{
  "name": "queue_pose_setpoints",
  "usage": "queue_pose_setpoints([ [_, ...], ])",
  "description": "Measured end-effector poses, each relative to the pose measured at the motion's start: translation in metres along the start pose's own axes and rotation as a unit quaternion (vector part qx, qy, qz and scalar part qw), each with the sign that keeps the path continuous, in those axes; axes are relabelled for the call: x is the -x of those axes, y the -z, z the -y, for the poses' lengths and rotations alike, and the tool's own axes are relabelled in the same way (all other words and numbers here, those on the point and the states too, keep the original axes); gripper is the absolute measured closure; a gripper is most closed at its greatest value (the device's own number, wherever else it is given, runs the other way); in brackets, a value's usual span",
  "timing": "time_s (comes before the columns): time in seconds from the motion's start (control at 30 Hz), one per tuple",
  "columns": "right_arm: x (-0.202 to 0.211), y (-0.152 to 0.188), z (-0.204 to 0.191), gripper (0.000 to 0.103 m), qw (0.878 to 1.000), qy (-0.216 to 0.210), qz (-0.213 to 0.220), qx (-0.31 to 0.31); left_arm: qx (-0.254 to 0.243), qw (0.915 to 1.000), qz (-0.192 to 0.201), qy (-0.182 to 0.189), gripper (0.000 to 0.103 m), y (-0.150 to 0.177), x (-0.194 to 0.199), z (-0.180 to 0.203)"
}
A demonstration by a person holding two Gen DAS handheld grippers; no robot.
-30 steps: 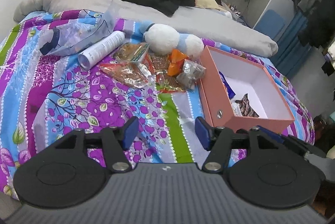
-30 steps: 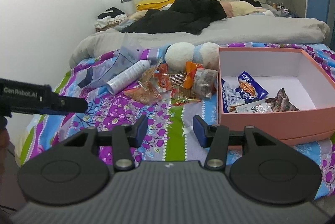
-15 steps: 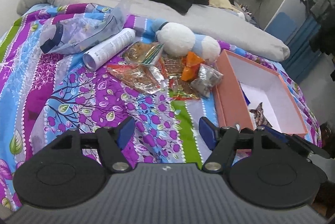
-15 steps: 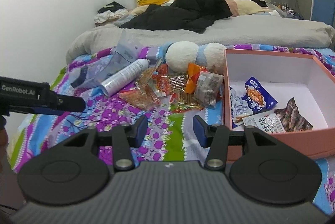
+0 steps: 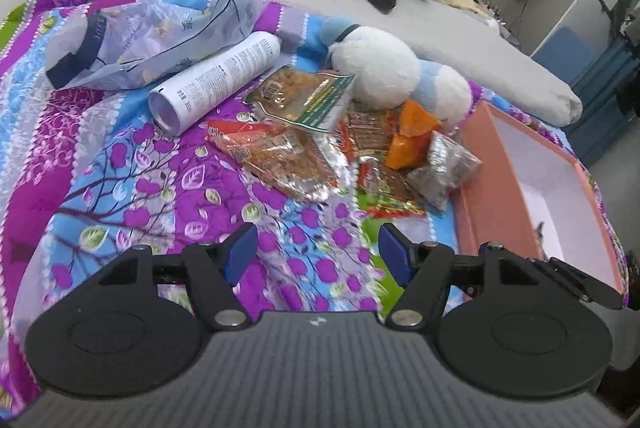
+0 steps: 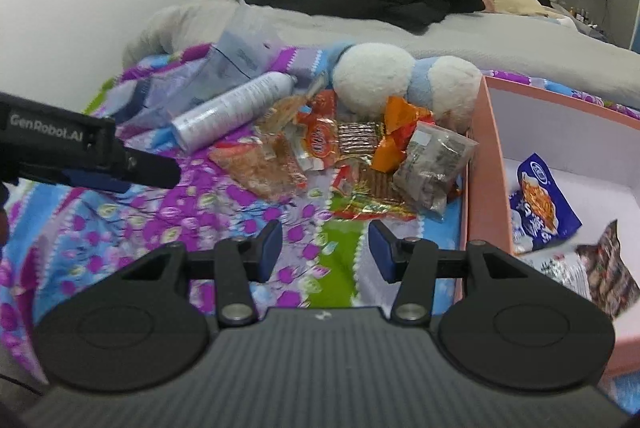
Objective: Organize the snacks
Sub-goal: 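Grasp the green-labelled snack bag with the left gripper while the right grasps a clear bag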
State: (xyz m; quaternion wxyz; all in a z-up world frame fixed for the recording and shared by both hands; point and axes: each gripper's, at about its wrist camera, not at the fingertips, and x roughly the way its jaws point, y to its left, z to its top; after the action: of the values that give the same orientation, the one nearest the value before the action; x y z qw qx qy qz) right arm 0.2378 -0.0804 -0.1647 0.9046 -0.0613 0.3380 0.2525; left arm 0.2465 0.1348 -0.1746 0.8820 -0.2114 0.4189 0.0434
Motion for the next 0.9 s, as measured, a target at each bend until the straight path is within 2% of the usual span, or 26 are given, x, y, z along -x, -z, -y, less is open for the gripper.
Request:
queue_pose_setpoints([
  [0.13, -0.029, -0.008, 0.006, 0.052, 0.999, 0.035, -0.003, -0.006, -0.001, 1.0000, -0.004, 0.004, 0.032, -0.016, -0.030, -0.010],
  [0.3, -0.067, -0.012, 0.012, 0.052, 0.994, 0.101, -0.003, -0.047, -0.002, 0.9999, 0.001, 0.014, 0.032, -0.039, -0.065, -0.016],
  [0.5, -0.103, -0.013, 0.015, 0.052, 0.979, 0.184, 0.015, -0.091, -0.013, 0.9995, 0.006, 0.030, 0.032, -0.064, -0.099, -0.015],
  [0.6, -0.119, -0.012, 0.018, 0.052, 0.971, 0.212, 0.012, -0.107, -0.031, 0.9988, 0.012, 0.037, 0.032, -0.074, -0.110, -0.008],
  [0.8, -0.137, -0.012, 0.025, 0.052, 0.964, 0.248, 0.017, -0.093, -0.060, 0.9971, 0.017, 0.044, 0.039, -0.087, -0.132, 0.005],
  [0.9, -0.145, -0.013, 0.022, 0.052, 0.963, 0.263, 0.014, -0.062, -0.082, 0.9958, 0.023, 0.034, 0.041, -0.088, -0.140, 0.012],
])
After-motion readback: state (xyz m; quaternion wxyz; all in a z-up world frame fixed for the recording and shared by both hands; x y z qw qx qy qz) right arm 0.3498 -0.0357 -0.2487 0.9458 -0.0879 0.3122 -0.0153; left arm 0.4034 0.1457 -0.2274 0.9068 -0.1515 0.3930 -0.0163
